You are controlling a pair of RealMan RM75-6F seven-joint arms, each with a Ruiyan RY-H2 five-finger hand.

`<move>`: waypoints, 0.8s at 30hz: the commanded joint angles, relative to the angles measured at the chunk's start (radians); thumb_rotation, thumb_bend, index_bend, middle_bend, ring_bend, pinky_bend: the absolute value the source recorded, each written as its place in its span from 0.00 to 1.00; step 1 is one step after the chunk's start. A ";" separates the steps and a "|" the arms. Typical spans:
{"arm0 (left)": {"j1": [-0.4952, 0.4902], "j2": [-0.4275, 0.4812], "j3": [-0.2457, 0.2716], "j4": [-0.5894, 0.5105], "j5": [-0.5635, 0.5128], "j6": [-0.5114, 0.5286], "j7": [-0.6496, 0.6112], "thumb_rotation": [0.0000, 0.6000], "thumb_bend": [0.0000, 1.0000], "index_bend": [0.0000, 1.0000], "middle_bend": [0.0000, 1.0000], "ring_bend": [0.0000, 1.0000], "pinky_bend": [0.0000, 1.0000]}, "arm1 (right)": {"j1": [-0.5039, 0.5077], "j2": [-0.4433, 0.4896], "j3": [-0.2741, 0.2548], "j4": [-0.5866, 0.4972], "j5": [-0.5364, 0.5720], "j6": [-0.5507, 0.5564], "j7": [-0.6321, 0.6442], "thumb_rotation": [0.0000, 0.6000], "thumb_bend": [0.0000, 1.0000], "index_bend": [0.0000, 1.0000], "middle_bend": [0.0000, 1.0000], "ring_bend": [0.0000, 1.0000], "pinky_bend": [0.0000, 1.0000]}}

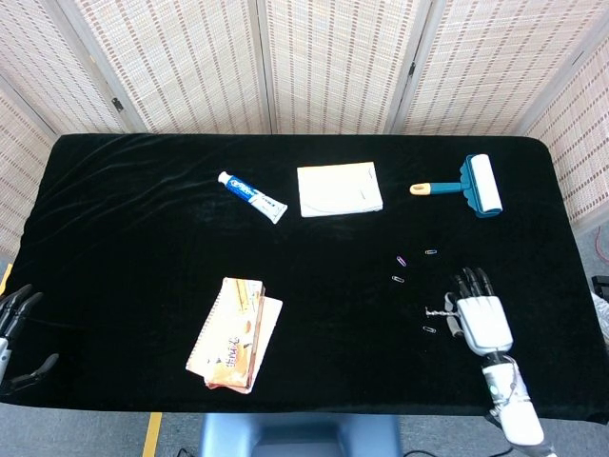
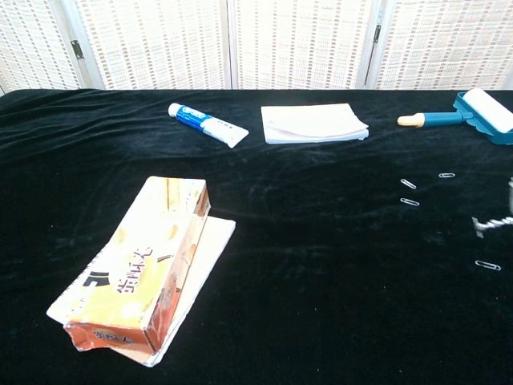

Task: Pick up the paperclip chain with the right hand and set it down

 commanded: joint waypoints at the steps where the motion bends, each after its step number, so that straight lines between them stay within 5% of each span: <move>1: -0.001 -0.004 -0.002 -0.008 -0.003 -0.004 0.014 1.00 0.32 0.00 0.00 0.01 0.00 | -0.030 0.038 -0.030 -0.024 -0.025 0.023 0.020 1.00 0.45 0.93 0.20 0.05 0.00; 24: 0.006 0.002 -0.003 -0.002 -0.002 0.009 -0.010 1.00 0.32 0.00 0.00 0.01 0.00 | -0.009 0.000 -0.009 -0.013 0.028 -0.060 -0.135 1.00 0.45 0.93 0.20 0.05 0.00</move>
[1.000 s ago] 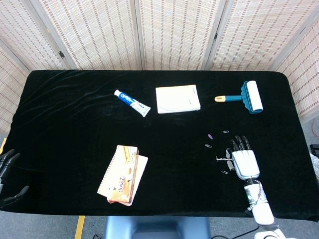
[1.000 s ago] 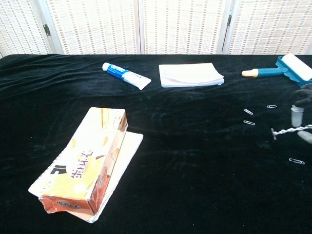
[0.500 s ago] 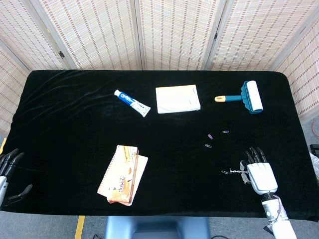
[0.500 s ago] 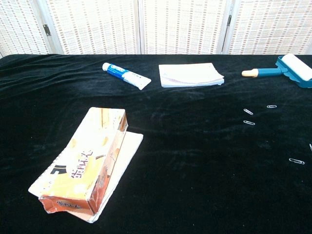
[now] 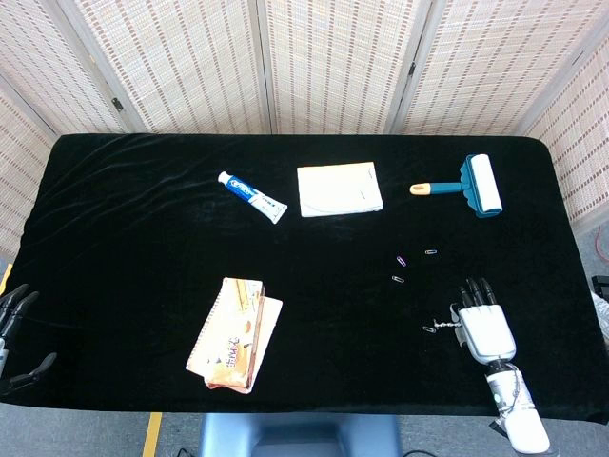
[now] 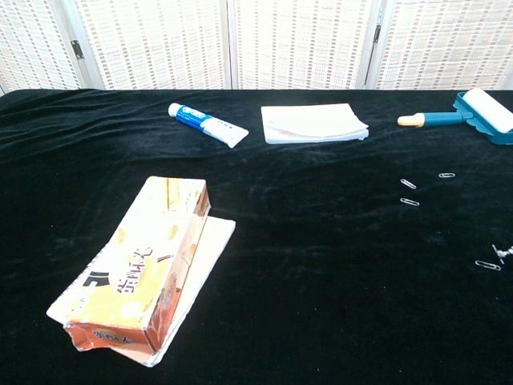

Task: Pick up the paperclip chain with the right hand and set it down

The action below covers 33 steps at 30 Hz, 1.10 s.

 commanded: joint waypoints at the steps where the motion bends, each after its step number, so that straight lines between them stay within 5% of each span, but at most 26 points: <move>1: 0.000 0.000 0.001 0.001 0.003 0.002 0.000 1.00 0.32 0.00 0.00 0.01 0.00 | 0.004 -0.006 0.002 -0.002 0.005 -0.007 -0.010 1.00 0.45 0.93 0.20 0.05 0.00; 24: 0.002 -0.001 0.002 0.001 0.006 0.006 0.001 1.00 0.32 0.00 0.00 0.01 0.00 | 0.017 -0.011 -0.001 -0.026 0.011 -0.024 -0.067 1.00 0.45 0.93 0.21 0.05 0.00; 33: -0.003 -0.005 0.003 -0.001 0.008 -0.005 0.012 1.00 0.32 0.00 0.00 0.01 0.00 | 0.028 0.006 0.055 -0.030 0.008 0.013 -0.021 1.00 0.45 0.93 0.21 0.05 0.00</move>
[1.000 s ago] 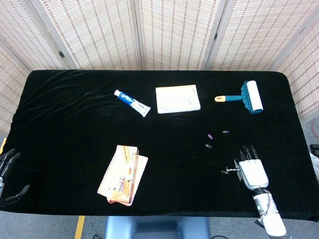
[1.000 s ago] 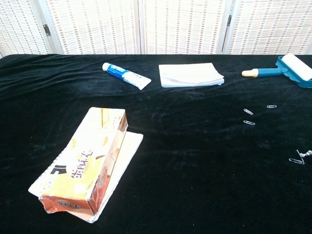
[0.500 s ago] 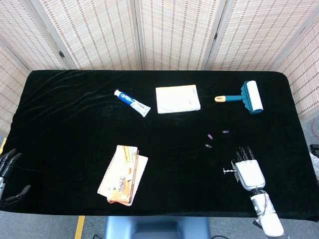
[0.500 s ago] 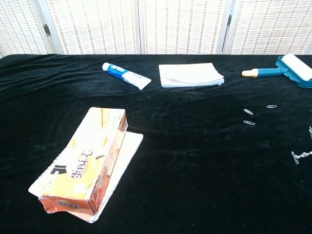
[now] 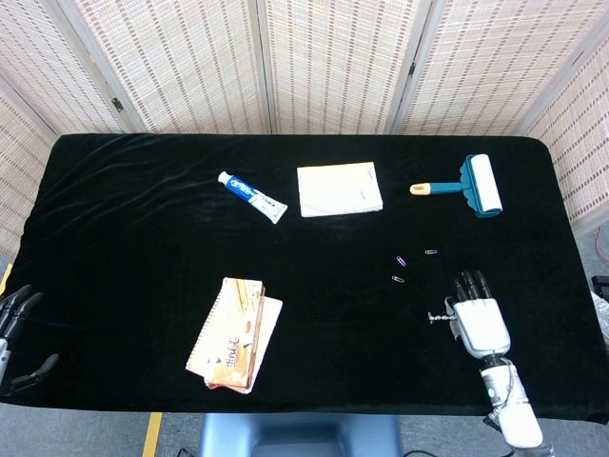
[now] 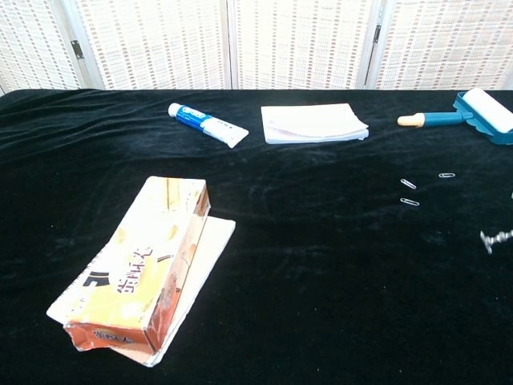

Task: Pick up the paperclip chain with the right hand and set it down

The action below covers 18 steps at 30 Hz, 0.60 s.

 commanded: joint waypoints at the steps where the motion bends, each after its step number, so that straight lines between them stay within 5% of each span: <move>1: -0.001 -0.001 0.000 -0.003 -0.001 -0.003 0.005 1.00 0.32 0.00 0.00 0.01 0.00 | 0.020 0.009 0.033 -0.010 0.022 -0.011 -0.001 1.00 0.45 0.93 0.21 0.05 0.00; 10: 0.003 0.005 -0.002 0.003 -0.005 0.005 -0.017 1.00 0.32 0.00 0.00 0.01 0.00 | 0.100 -0.003 0.123 -0.020 0.162 -0.093 -0.072 1.00 0.45 0.93 0.21 0.05 0.00; 18: 0.006 0.009 -0.002 0.011 -0.007 0.009 -0.037 1.00 0.32 0.00 0.00 0.01 0.00 | 0.170 -0.061 0.147 0.008 0.223 -0.128 -0.150 1.00 0.45 0.93 0.21 0.05 0.00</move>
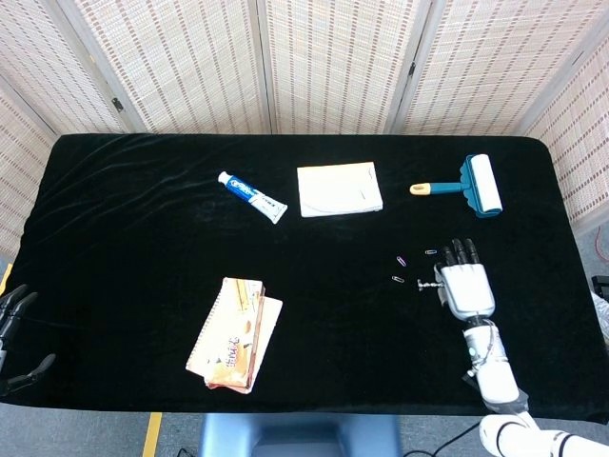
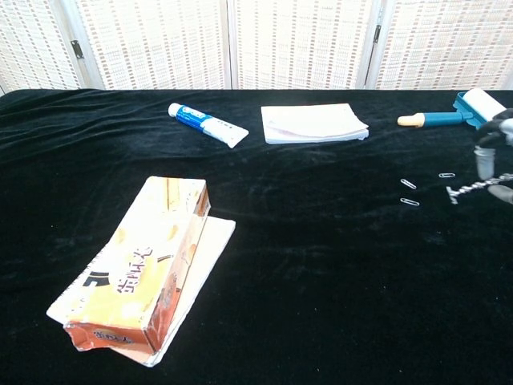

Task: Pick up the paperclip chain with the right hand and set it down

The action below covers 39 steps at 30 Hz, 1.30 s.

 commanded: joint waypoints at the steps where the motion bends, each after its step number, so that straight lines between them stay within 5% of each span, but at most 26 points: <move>1: 0.002 0.001 0.000 0.003 -0.002 0.002 -0.006 1.00 0.32 0.00 0.00 0.01 0.00 | 0.027 -0.028 0.009 0.015 0.022 -0.009 -0.038 1.00 0.45 0.93 0.21 0.05 0.00; 39: 0.019 0.010 -0.002 0.031 0.005 0.036 -0.072 1.00 0.32 0.00 0.00 0.01 0.00 | 0.163 -0.132 -0.011 0.099 0.196 -0.013 -0.220 1.00 0.45 0.93 0.21 0.05 0.00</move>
